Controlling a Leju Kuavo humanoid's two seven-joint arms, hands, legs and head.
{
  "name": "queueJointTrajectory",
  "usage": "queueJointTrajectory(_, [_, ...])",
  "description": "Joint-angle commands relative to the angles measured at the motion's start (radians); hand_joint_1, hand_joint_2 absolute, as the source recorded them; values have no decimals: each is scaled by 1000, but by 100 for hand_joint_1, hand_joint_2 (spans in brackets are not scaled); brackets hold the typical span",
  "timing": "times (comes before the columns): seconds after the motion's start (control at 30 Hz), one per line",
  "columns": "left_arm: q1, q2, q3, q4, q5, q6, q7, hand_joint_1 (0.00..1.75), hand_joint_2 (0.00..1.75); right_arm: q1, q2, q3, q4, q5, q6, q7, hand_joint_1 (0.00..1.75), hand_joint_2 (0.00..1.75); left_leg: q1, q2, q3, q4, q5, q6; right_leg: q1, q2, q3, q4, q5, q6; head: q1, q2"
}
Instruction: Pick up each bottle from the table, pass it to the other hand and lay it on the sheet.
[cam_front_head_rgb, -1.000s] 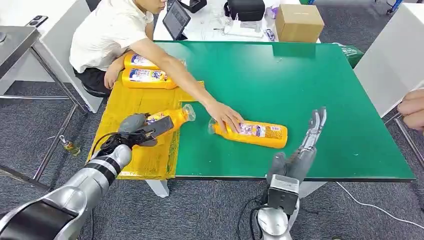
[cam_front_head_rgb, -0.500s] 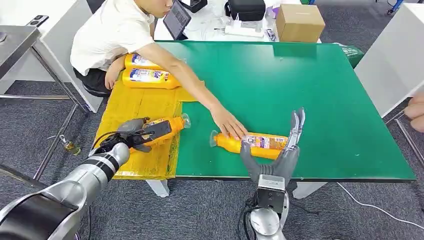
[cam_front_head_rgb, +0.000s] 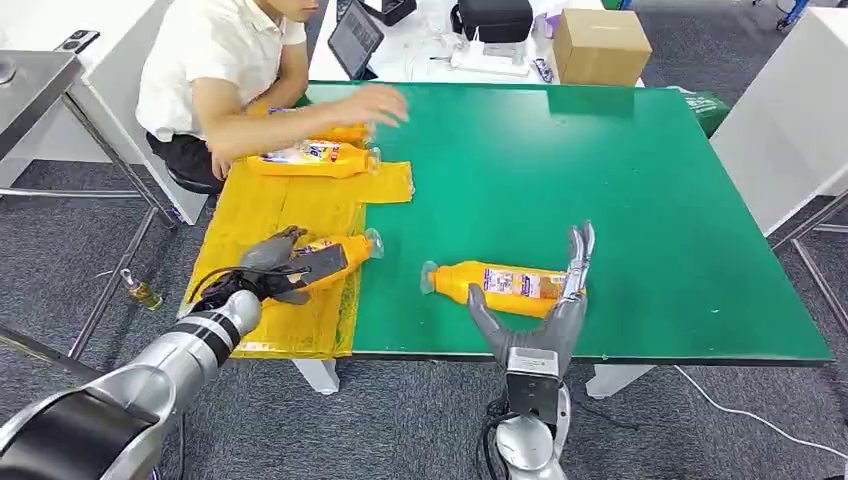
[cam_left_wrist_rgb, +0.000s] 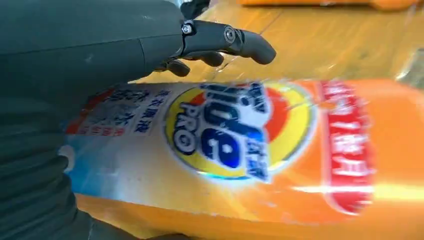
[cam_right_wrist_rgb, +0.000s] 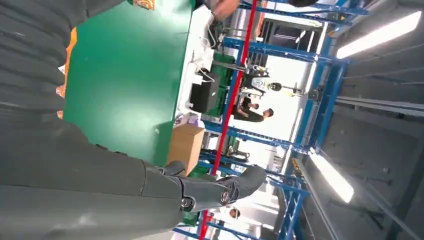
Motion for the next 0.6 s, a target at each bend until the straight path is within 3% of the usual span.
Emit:
queueJointTrajectory(0.03, [19, -22, 24, 26, 4, -1, -5, 0, 175, -34, -36, 4, 59, -7, 2, -2, 0, 175, 0, 2, 5, -2, -1, 2, 0, 1, 5, -2, -1, -2, -1, 0])
queueJointTrajectory(0.1, [19, -22, 24, 26, 4, -1, -5, 0, 175, -34, -36, 4, 59, -7, 2, -2, 0, 175, 0, 2, 3, -1, -1, 1, 1, 0, 3, -2, 0, -2, 0, 0])
queueJointTrajectory(0.2, [69, -46, 75, -45, 44, 140, -111, 0, 175, -20, -29, -7, 50, 9, 2, -2, 0, 175, 0, 2, 6, -2, -1, 2, 1, 0, 6, -2, -1, -3, 0, 0])
queueJointTrajectory(0.27, [111, -61, 102, -114, 84, 155, -186, 0, 175, -9, -26, -25, 42, 19, 2, -2, 0, 175, -1, 0, 3, -2, -1, 1, 0, -1, 3, -2, -1, -1, -1, 0])
queueJointTrajectory(0.37, [196, -72, 116, -277, 140, 164, -294, 0, 175, 6, -33, -40, 18, 14, 2, -2, 0, 175, 0, -1, 3, -1, -1, 2, 0, -2, 3, -2, -1, -1, 0, 0])
queueJointTrajectory(0.43, [278, -74, 98, -452, 118, 290, -327, 0, 175, 7, -33, -41, 22, 22, 2, -2, 0, 175, -1, 0, 2, -1, -1, 2, 0, -1, 2, -2, -1, -1, 0, 0])
queueJointTrajectory(0.47, [326, -73, 77, -557, 113, 354, -346, 0, 175, 1, -39, -27, 38, 41, 2, -2, 0, 175, -1, 1, 1, -1, -1, 2, 0, -1, 1, -2, -1, -1, -1, 0])
queueJointTrajectory(0.57, [376, -73, 42, -663, 146, 365, -350, 0, 175, -16, -55, -26, 110, 120, 2, -2, 0, 175, 0, 2, 1, 0, -2, 2, 0, 0, 1, -2, -1, -2, 0, 0])
queueJointTrajectory(0.6, [394, -74, 28, -693, 138, 396, -370, 0, 175, -22, -49, -75, 149, 224, 2, -2, 0, 175, 0, 1, 3, -1, -3, 2, 1, -1, 3, -2, -2, -3, -1, 0])
